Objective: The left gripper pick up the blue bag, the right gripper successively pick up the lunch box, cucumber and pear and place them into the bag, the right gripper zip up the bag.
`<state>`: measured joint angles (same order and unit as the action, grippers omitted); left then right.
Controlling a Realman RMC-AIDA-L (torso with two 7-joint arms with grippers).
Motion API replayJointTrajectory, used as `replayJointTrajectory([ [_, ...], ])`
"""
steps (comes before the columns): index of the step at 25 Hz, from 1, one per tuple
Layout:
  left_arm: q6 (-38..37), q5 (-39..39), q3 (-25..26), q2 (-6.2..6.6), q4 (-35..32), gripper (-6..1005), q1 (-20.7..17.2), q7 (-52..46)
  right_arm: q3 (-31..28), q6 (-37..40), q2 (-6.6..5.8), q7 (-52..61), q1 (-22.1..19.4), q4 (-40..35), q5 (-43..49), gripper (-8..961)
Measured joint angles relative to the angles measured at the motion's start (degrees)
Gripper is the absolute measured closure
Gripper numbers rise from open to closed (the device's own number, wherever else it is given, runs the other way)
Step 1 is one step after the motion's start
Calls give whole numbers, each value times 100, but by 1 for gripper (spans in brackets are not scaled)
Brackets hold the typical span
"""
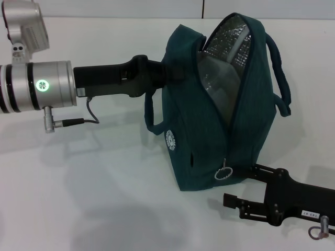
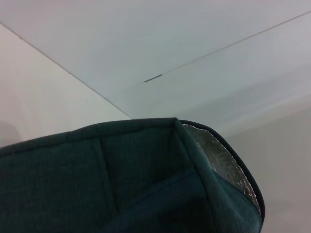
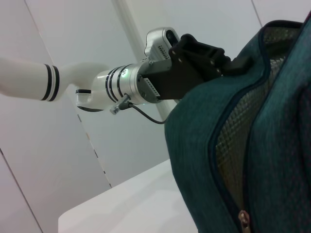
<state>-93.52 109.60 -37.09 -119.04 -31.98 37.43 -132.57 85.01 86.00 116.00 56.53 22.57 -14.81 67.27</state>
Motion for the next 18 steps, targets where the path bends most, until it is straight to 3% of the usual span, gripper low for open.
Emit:
replayJointTrajectory([
  [18,-7,-8,0,7,15,959,-24,42,355,-112,10,-29,107,-162,-113,198],
])
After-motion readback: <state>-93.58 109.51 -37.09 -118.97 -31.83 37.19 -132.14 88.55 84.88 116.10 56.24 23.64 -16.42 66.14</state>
